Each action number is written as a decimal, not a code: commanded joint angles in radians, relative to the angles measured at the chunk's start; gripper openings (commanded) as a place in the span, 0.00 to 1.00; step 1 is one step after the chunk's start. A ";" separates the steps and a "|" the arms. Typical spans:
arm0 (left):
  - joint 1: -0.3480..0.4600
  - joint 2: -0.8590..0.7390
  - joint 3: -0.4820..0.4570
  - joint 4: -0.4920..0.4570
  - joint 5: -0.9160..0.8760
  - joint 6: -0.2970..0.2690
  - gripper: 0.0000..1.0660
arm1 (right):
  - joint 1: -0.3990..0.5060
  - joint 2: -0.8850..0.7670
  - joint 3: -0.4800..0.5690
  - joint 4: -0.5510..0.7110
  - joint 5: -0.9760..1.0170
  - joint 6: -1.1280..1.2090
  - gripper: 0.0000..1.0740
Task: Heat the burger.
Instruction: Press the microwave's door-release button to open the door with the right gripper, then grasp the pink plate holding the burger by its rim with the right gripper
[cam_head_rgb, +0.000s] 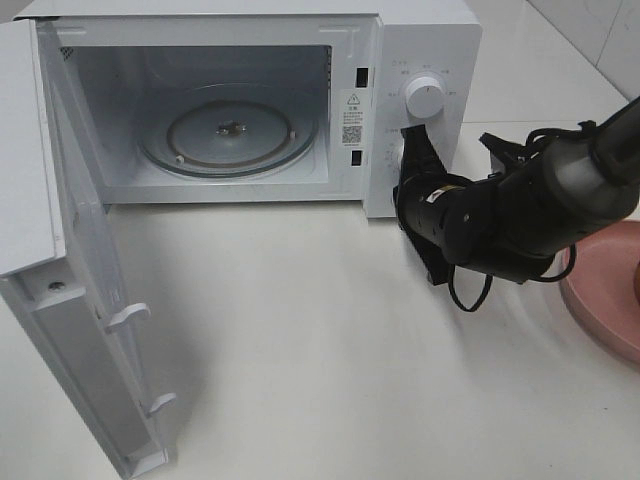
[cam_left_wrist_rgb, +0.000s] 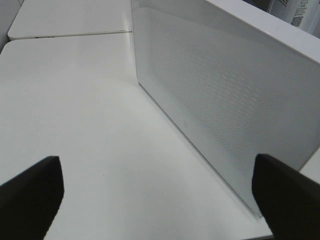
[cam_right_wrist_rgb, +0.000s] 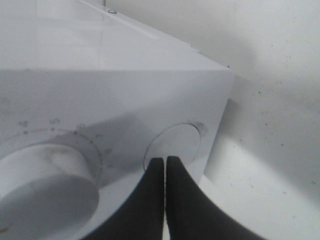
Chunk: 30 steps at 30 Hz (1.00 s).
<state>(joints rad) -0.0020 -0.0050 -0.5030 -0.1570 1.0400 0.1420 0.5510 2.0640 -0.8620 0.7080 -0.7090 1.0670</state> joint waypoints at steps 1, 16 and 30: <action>0.001 -0.023 0.002 -0.004 -0.002 -0.001 0.88 | -0.001 -0.031 0.019 -0.031 0.039 -0.035 0.00; 0.001 -0.023 0.002 -0.004 -0.002 -0.001 0.88 | -0.001 -0.172 0.082 -0.165 0.340 -0.383 0.01; 0.001 -0.023 0.002 -0.004 -0.002 -0.001 0.88 | -0.004 -0.306 0.082 -0.373 0.696 -0.759 0.05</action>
<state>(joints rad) -0.0020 -0.0050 -0.5030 -0.1570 1.0400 0.1420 0.5510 1.7720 -0.7800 0.3570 -0.0360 0.3370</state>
